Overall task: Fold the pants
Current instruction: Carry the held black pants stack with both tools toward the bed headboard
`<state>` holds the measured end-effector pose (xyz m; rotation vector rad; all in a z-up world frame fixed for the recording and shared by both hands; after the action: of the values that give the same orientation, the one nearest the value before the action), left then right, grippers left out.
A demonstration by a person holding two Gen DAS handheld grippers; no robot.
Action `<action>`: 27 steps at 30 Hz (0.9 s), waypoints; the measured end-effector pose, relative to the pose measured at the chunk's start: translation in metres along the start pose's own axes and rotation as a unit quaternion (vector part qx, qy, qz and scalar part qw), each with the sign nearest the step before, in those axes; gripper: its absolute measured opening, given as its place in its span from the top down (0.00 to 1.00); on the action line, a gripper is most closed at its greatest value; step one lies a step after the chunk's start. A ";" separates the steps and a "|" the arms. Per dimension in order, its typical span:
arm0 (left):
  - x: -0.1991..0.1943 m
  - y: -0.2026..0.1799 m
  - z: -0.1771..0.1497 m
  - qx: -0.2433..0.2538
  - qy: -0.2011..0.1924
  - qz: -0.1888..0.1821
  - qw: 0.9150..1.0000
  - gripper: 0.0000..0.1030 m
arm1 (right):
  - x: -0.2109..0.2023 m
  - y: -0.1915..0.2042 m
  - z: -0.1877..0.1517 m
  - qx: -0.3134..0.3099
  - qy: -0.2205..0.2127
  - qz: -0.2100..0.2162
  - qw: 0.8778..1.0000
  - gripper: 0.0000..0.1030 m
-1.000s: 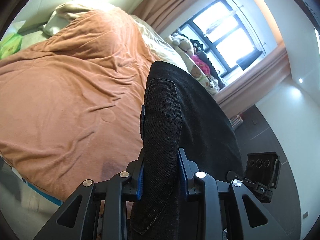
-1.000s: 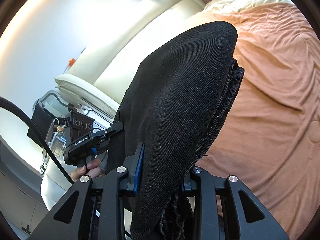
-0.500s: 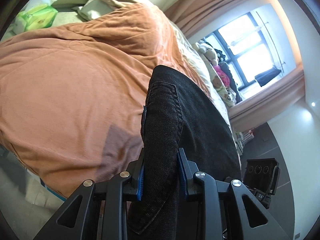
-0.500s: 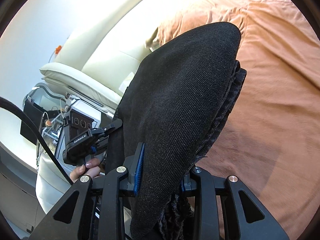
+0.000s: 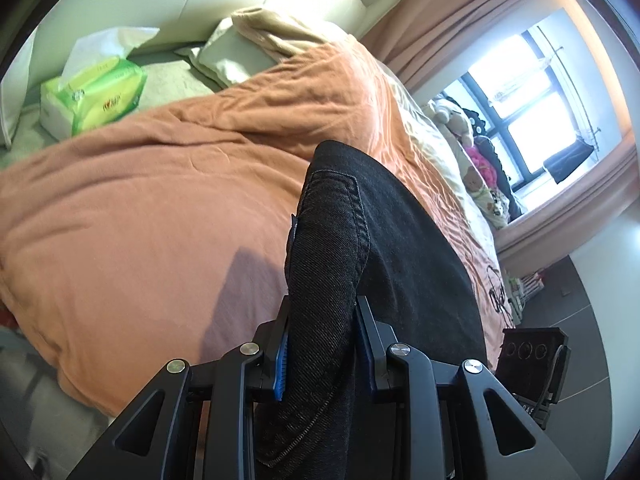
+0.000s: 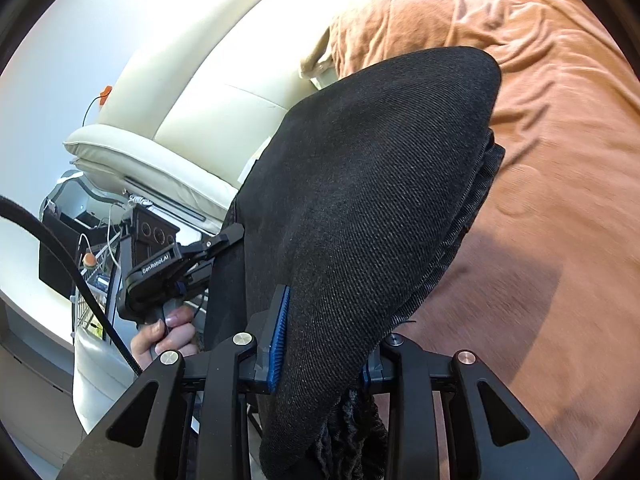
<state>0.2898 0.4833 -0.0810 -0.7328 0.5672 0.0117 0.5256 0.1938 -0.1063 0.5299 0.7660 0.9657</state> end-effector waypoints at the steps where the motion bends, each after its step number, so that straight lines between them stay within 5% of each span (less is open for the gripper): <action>1: 0.000 0.002 0.006 0.008 -0.002 0.003 1.000 0.71 | 0.009 0.004 0.003 -0.002 -0.001 0.004 1.000 0.75; 13: 0.030 0.029 0.068 0.060 0.005 0.050 0.997 0.71 | 0.081 0.003 0.006 0.007 -0.012 0.015 1.000 0.75; 19: 0.053 0.036 0.093 0.081 0.000 0.072 0.994 0.71 | 0.096 -0.002 0.000 0.019 -0.054 0.008 0.998 0.75; 21: 0.065 0.040 0.097 0.098 -0.005 0.104 0.990 0.64 | 0.102 -0.008 -0.004 0.013 -0.069 -0.010 0.997 0.71; 23: 0.072 0.052 0.096 0.090 -0.005 0.141 0.986 0.63 | 0.115 -0.024 -0.011 0.034 -0.044 -0.050 0.997 0.46; 25: 0.077 0.060 0.088 0.078 0.000 0.127 0.989 0.63 | 0.120 -0.042 -0.020 0.060 -0.020 -0.071 0.996 0.33; 27: 0.077 0.067 0.079 0.080 0.004 0.136 0.988 0.61 | 0.118 -0.050 -0.024 0.057 -0.012 -0.067 0.996 0.33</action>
<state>0.3800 0.5694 -0.1141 -0.4964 0.6649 0.2144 0.5744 0.2753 -0.1959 0.5815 0.8278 0.7941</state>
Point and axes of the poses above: each gripper's, at about its wrist camera, not at the fingertips, and x roughly the way its jaws point, y to its left, z to its top, the point moved 3 cm from there along x, roughly the way its jaws point, and after that the axes turned 14 degrees about -y, right-handed, at the moved point
